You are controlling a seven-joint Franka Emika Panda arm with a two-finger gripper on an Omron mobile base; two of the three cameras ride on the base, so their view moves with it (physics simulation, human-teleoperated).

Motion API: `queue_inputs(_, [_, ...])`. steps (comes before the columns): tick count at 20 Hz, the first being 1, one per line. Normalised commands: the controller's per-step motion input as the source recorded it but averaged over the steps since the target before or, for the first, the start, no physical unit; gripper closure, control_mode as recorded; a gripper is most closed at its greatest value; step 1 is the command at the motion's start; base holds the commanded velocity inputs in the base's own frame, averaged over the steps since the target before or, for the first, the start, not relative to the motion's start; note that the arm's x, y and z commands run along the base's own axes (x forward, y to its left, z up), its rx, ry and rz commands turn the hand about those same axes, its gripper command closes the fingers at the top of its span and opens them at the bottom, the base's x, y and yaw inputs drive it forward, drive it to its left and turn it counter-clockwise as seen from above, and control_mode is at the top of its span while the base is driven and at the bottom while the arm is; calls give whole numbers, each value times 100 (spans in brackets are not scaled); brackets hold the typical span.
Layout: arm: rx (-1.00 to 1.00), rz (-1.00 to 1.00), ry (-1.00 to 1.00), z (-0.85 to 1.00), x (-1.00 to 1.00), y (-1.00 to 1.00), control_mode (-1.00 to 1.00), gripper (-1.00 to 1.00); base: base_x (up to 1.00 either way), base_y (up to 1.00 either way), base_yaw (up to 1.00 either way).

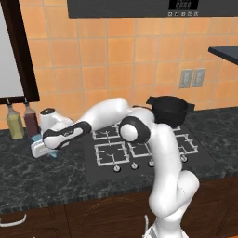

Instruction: Put the bell pepper and bell pepper in the pot. Retrieve the spatula and lightly stir the vegetables in the pot.

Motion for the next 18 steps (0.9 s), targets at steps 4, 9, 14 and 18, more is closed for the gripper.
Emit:
queue_inputs(4, [0,0,-1,75,-28,-33,-100,100,0,0,0])
queue_inputs(9, [0,-2,0,30,-13,-66,-100,100,0,0,0])
queue_inputs(14, [15,-16,0,54,-6,-98,-100,100,0,0,0])
queue_inputs(18, [33,-36,0,78,-19,-100,-100,100,0,0,0])
